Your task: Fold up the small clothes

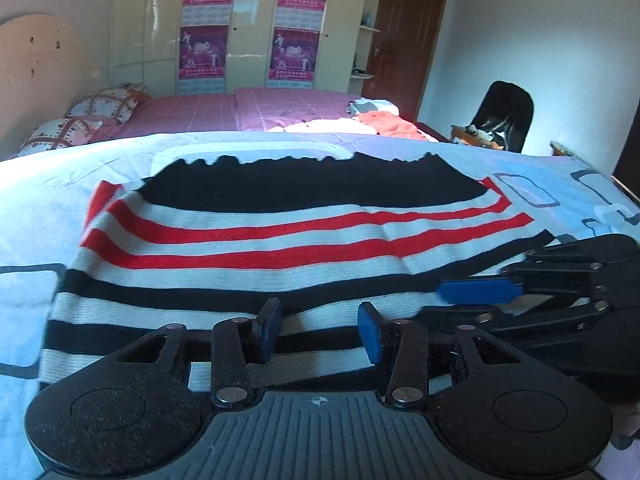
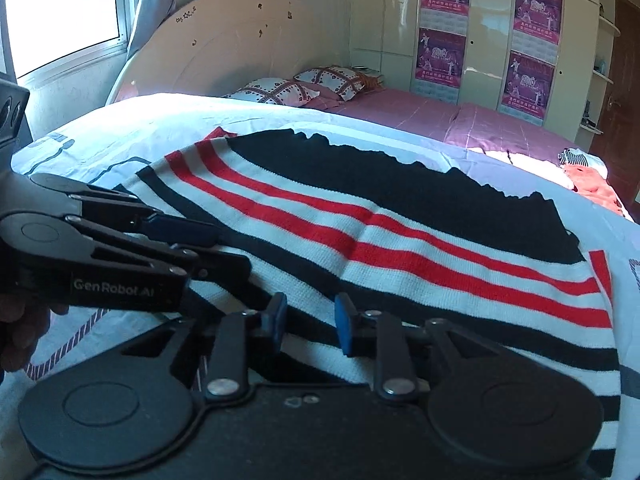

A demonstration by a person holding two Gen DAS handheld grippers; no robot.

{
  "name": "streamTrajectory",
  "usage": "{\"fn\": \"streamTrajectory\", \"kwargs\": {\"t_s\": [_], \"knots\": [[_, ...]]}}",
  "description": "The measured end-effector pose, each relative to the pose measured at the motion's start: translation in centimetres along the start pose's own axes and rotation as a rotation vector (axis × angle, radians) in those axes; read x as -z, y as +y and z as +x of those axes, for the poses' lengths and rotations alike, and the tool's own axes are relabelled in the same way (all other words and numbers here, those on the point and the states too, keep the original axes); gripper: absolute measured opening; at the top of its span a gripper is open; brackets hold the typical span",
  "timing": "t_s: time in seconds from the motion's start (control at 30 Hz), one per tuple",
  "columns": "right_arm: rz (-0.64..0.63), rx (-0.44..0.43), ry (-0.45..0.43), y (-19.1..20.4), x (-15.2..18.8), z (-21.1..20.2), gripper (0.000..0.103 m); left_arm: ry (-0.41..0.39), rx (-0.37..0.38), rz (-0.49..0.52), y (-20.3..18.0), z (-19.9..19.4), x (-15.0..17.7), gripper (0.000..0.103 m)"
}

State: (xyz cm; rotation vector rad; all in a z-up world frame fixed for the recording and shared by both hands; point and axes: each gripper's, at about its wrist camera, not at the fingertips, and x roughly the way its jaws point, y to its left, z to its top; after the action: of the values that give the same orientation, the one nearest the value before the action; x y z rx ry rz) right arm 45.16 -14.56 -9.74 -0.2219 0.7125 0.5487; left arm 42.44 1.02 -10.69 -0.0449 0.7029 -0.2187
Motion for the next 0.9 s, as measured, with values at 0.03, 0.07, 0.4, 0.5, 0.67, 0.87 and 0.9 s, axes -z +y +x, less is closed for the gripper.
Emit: {"fn": "streamTrajectory", "kwargs": {"t_s": [0.03,0.07,0.4,0.5,0.67,0.87,0.9], "knots": [[0.004,0.020,-0.002,-0.4,0.2,-0.4,0.026,0.001,-0.011,-0.003,0.5,-0.3,0.0,0.043],[0.010,0.036,-0.002,-1.0,0.3,-0.7,0.026,0.003,-0.015,-0.010,1.2,-0.5,0.1,0.043],[0.156,0.092,0.021,-9.3,3.8,-4.3,0.024,-0.006,-0.061,-0.128,8.6,-2.9,1.9,0.042],[0.152,0.099,0.013,-9.2,3.2,-5.1,0.027,0.007,-0.095,-0.094,7.6,-2.7,1.1,0.042],[0.212,0.117,-0.051,-9.9,0.8,-4.0,0.028,-0.054,-0.095,-0.050,5.8,-1.2,-1.7,0.048],[0.126,0.145,0.002,-9.3,0.2,0.2,0.027,-0.008,-0.130,-0.056,7.0,2.5,-1.6,0.070],[0.141,0.164,0.000,-10.1,0.7,-0.3,0.027,-0.014,-0.147,-0.048,7.4,2.0,-1.2,0.070]]}}
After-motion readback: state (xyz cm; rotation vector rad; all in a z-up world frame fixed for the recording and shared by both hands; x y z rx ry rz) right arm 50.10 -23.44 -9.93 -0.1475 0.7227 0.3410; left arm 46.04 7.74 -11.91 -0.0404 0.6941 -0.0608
